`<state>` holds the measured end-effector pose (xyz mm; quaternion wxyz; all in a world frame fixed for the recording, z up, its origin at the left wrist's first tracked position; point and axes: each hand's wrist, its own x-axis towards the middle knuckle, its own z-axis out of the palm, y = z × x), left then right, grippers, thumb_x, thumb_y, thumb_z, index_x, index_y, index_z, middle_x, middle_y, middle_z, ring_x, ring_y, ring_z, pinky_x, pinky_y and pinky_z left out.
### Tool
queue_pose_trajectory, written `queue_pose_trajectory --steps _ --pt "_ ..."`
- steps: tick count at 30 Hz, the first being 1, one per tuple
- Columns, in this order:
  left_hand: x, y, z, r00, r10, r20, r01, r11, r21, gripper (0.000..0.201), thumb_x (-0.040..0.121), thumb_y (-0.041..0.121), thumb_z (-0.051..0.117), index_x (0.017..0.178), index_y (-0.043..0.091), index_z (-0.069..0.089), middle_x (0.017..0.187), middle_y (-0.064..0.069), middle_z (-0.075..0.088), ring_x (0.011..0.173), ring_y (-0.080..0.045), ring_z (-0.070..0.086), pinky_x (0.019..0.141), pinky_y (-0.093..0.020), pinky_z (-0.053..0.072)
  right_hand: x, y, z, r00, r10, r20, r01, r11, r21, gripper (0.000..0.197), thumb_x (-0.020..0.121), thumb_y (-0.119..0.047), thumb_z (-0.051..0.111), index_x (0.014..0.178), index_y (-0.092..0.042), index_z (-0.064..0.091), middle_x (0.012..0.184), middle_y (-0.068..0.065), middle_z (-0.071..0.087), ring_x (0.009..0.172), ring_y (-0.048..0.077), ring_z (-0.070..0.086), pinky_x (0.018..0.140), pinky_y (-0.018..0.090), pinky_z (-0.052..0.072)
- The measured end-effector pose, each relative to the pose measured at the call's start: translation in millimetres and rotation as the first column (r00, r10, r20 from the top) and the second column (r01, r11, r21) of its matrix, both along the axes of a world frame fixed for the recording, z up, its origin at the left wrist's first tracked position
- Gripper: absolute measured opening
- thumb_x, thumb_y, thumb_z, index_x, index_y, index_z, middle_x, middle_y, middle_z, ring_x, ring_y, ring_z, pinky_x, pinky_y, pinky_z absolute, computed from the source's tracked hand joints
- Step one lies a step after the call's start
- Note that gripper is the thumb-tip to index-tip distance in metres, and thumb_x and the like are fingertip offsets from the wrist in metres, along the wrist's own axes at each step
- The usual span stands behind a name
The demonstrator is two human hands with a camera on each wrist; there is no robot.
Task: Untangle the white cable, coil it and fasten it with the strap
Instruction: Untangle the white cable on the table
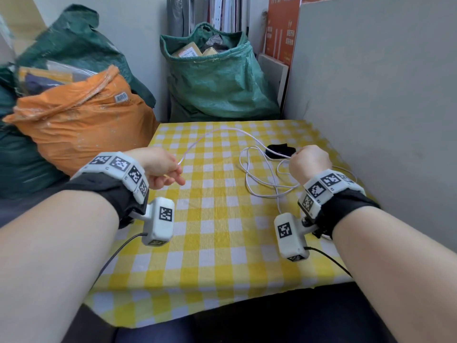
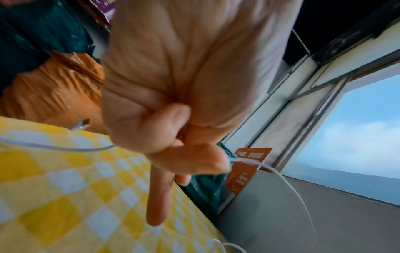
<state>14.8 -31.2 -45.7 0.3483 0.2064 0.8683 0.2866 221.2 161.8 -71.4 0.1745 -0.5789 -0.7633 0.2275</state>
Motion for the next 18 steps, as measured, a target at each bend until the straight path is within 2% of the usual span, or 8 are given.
queue_pose_trajectory --steps 3,5,6,8,10,13,15,18 --pt "17.1 11.7 8.5 0.992 -0.107 0.059 0.105 0.994 0.037 0.017 0.101 0.016 0.037 0.093 0.007 0.049 0.099 -0.013 0.069 0.037 -0.008 0.044 0.033 -0.015 0.030 -13.1 -14.2 2.2 0.979 0.199 -0.039 -0.194 0.974 0.114 0.036 0.094 -0.016 0.045 0.126 -0.015 0.059 0.132 0.009 0.054 0.114 0.028 0.054 0.091 0.031 0.043" --pt "28.9 19.1 13.4 0.979 -0.186 0.083 0.182 0.982 0.056 0.017 0.102 0.017 0.038 0.095 0.007 0.050 0.101 -0.012 0.070 0.039 -0.009 0.045 0.035 -0.015 0.031 -21.1 -27.2 4.1 0.900 0.425 -0.097 -0.392 0.886 0.246 0.044 0.093 -0.015 0.048 0.136 -0.021 0.051 0.145 0.000 0.043 0.127 0.019 0.046 0.106 0.030 0.036" --pt "34.3 22.5 15.4 0.971 -0.221 0.094 0.215 0.974 0.067 0.017 0.102 0.018 0.039 0.095 0.007 0.050 0.101 -0.011 0.071 0.040 -0.009 0.045 0.036 -0.015 0.032 -24.4 -34.8 6.1 0.838 0.538 -0.094 -0.490 0.816 0.307 0.046 0.092 -0.013 0.049 0.137 -0.024 0.050 0.147 -0.003 0.041 0.123 0.014 0.047 0.107 0.030 0.035" --pt "44.7 27.4 19.1 0.955 -0.275 0.106 0.267 0.960 0.086 0.017 0.101 0.018 0.040 0.095 0.007 0.051 0.102 -0.010 0.070 0.040 -0.009 0.045 0.037 -0.015 0.035 -30.8 -47.6 9.1 0.715 0.699 -0.017 -0.644 0.667 0.374 0.049 0.091 -0.010 0.052 0.137 -0.028 0.050 0.148 -0.008 0.040 0.098 0.006 0.048 0.101 0.030 0.040" --pt "50.4 29.8 20.9 0.945 -0.308 0.110 0.297 0.949 0.110 0.018 0.101 0.017 0.039 0.096 0.008 0.053 0.101 -0.010 0.070 0.040 -0.008 0.047 0.038 -0.015 0.037 -35.8 -55.1 9.4 0.647 0.760 0.058 -0.719 0.584 0.376 0.043 0.092 -0.013 0.053 0.132 -0.028 0.055 0.139 -0.007 0.052 0.089 0.005 0.049 0.094 0.030 0.046" --pt "52.3 30.1 21.7 0.937 -0.334 0.105 0.319 0.938 0.136 0.020 0.101 0.018 0.040 0.090 0.009 0.054 0.093 -0.006 0.072 0.040 -0.007 0.048 0.040 -0.016 0.040 -36.1 -56.0 8.5 0.617 0.785 0.053 -0.746 0.562 0.356 0.026 0.094 -0.020 0.051 0.113 -0.021 0.069 0.100 -0.001 0.071 0.083 0.013 0.060 0.080 0.035 0.051" --pt "51.7 29.6 21.8 0.942 -0.325 0.079 0.310 0.938 0.154 0.020 0.099 0.019 0.044 0.086 0.010 0.056 0.087 -0.005 0.072 0.041 -0.008 0.048 0.041 -0.016 0.041 -34.1 -54.9 8.1 0.617 0.787 0.024 -0.742 0.572 0.351 0.024 0.095 -0.022 0.051 0.102 -0.016 0.073 0.082 -0.003 0.066 0.076 0.015 0.058 0.074 0.034 0.051" --pt "46.9 30.0 19.1 0.945 -0.319 -0.074 0.326 0.939 0.107 0.022 0.098 0.022 0.047 0.082 0.013 0.060 0.083 -0.002 0.070 0.045 -0.010 0.045 0.041 -0.018 0.038 -32.6 -50.3 7.3 0.671 0.740 0.038 -0.695 0.611 0.379 0.024 0.095 -0.025 0.052 0.098 -0.014 0.073 0.077 -0.003 0.063 0.071 0.014 0.053 0.069 0.030 0.047"
